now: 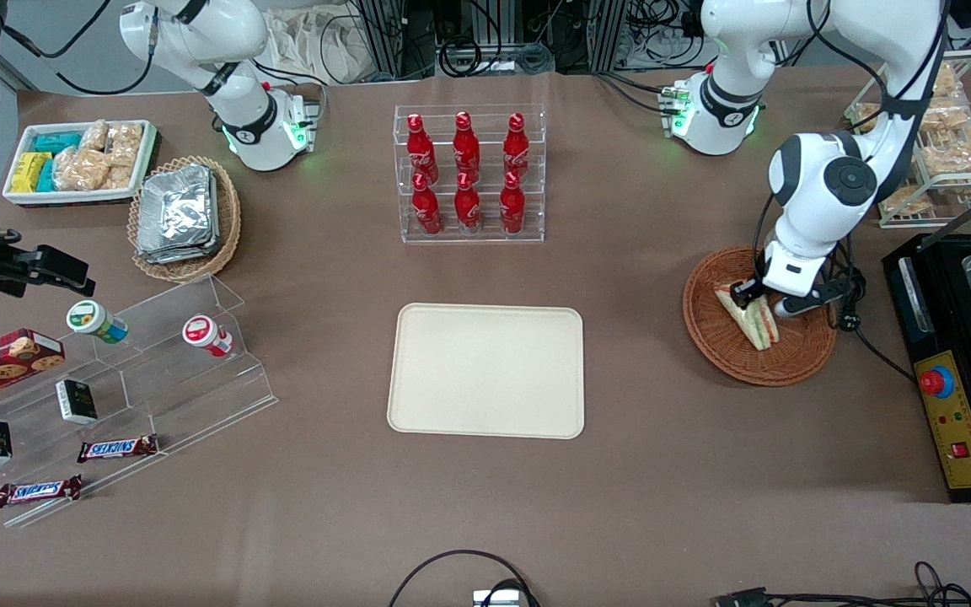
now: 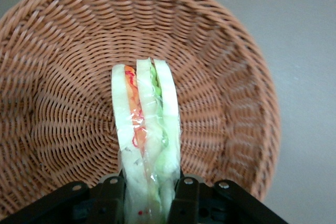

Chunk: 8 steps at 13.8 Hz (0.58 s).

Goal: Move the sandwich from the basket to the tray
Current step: 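Lower the left gripper and close it on the sandwich, then lift the sandwich and carry it with the left gripper over the tray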

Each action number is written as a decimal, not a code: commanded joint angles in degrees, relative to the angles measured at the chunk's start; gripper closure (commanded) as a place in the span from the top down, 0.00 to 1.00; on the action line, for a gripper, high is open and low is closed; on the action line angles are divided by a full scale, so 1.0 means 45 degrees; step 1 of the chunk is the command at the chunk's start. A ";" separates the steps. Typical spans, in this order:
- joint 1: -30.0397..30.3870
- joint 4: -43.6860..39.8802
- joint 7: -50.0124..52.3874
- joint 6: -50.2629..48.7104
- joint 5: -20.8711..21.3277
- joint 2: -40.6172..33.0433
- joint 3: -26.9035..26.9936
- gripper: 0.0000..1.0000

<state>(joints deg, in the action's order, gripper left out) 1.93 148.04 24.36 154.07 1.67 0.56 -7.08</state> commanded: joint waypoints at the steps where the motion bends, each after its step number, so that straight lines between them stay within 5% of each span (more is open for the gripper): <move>1: -0.0077 -0.0279 -0.0665 -0.1403 0.0255 -0.1178 -0.0611 0.28; 8: -0.0058 -0.1587 -0.0784 -0.2071 0.0547 -0.1220 -0.3054 0.28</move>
<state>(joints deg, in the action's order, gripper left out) 1.66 143.62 21.48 146.38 3.21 -5.19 -19.25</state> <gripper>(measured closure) 0.714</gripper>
